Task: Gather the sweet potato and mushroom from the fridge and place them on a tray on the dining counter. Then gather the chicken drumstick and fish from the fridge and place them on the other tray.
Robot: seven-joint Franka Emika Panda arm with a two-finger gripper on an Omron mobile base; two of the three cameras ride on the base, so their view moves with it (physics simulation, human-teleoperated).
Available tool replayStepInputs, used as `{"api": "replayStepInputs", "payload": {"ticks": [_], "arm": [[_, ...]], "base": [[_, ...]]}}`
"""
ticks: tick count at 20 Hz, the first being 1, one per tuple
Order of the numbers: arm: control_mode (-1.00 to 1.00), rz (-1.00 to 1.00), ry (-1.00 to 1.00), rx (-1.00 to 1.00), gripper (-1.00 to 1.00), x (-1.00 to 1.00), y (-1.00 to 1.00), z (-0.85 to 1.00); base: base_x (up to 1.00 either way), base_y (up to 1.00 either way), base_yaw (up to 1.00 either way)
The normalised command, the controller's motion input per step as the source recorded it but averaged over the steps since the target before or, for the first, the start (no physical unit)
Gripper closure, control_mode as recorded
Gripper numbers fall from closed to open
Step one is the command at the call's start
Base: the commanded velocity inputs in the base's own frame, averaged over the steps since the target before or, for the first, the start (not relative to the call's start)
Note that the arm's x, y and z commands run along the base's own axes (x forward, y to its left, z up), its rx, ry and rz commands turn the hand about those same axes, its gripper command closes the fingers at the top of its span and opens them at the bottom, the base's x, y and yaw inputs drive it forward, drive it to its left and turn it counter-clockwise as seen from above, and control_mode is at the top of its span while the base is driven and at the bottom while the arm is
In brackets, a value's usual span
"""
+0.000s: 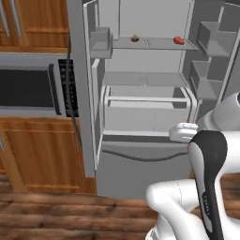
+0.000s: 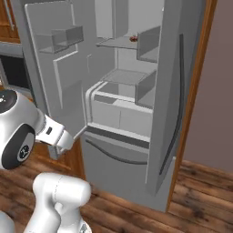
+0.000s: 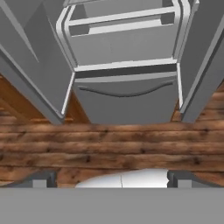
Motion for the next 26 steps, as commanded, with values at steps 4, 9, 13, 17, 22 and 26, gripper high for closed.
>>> {"api": "replayStepInputs", "payload": {"ticks": [4, 9, 13, 17, 22, 26], "arm": [[1.00, 0.00, 0.00, 0.00, -1.00, 0.00, 0.00, 0.00], [1.00, 0.00, 0.00, 0.00, -1.00, 0.00, 0.00, 0.00], [1.00, 0.00, 0.00, 0.00, -1.00, 0.00, 0.00, 0.00], [1.00, 0.00, 0.00, 0.00, -1.00, 0.00, 0.00, 0.00], [1.00, 0.00, 0.00, 0.00, -1.00, 0.00, 0.00, 0.00], [1.00, 0.00, 0.00, 0.00, -1.00, 0.00, 0.00, 0.00]], "base": [[0.40, 0.21, -0.27], [0.42, 0.22, -0.26], [0.53, 0.28, -0.24], [0.56, 0.29, -0.19], [0.51, 0.18, -0.14], [0.49, 0.18, -0.12]]}}
